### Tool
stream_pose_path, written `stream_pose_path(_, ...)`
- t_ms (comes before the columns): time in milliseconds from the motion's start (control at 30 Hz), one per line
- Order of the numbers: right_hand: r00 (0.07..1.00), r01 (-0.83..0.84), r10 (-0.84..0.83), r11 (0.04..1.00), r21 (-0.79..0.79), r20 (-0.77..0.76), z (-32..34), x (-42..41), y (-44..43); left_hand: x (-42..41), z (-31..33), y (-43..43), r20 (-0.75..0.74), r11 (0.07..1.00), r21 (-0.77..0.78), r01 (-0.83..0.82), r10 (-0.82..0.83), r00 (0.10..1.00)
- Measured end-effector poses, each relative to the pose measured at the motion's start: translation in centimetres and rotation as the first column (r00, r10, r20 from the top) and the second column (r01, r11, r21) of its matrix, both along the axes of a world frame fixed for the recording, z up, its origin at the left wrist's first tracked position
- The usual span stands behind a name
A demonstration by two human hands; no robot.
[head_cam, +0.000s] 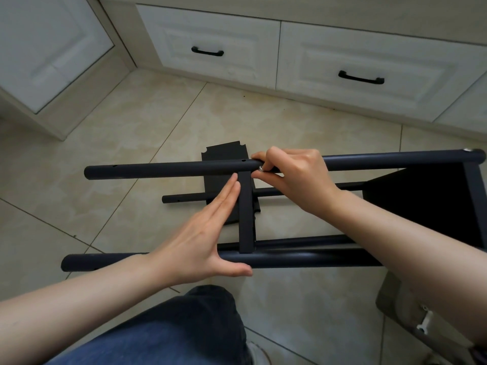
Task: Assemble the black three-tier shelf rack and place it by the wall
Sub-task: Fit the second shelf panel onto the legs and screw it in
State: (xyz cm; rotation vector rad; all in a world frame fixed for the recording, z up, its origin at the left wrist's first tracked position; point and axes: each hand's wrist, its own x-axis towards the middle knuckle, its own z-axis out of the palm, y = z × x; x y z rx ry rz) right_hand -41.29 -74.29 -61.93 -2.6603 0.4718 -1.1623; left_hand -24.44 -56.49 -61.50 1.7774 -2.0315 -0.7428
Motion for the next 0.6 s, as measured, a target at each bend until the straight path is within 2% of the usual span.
stream_pose_path(133, 0.995, -0.043, 0.046, 0.999, 0.032, -0.088, 0.6, -0.4, -0.3, 0.0, -0.2, 0.0, -0.037, 1.000, 0.002, 0.002, -0.002, 0.999)
stream_pose_path(300, 0.997, -0.032, 0.036, 0.997, 0.064, -0.071, 0.5, -0.4, -0.1, -0.1, -0.3, 0.2, -0.022, 0.997, -0.071, -0.002, 0.001, 1.000)
stream_pose_path(400, 0.998, -0.016, 0.020, 0.998, 0.060, -0.061, 0.6, -0.4, 0.0, -0.1, -0.1, 0.4, 0.159, 0.982, -0.177, 0.067, -0.039, 0.987)
stream_pose_path(500, 0.995, -0.032, 0.041, 0.994, 0.105, -0.089, 0.9, -0.5, 0.2, -0.2, 0.4, 0.0, 0.405, 0.950, -0.238, 0.201, -0.091, 0.910)
stream_pose_path(600, 0.986, -0.044, 0.075, 0.979, 0.200, -0.148, 1.4, -0.8, 0.1, -0.1, 0.9, -0.8, 0.471, 0.925, -0.236, 0.298, -0.159, 0.867)
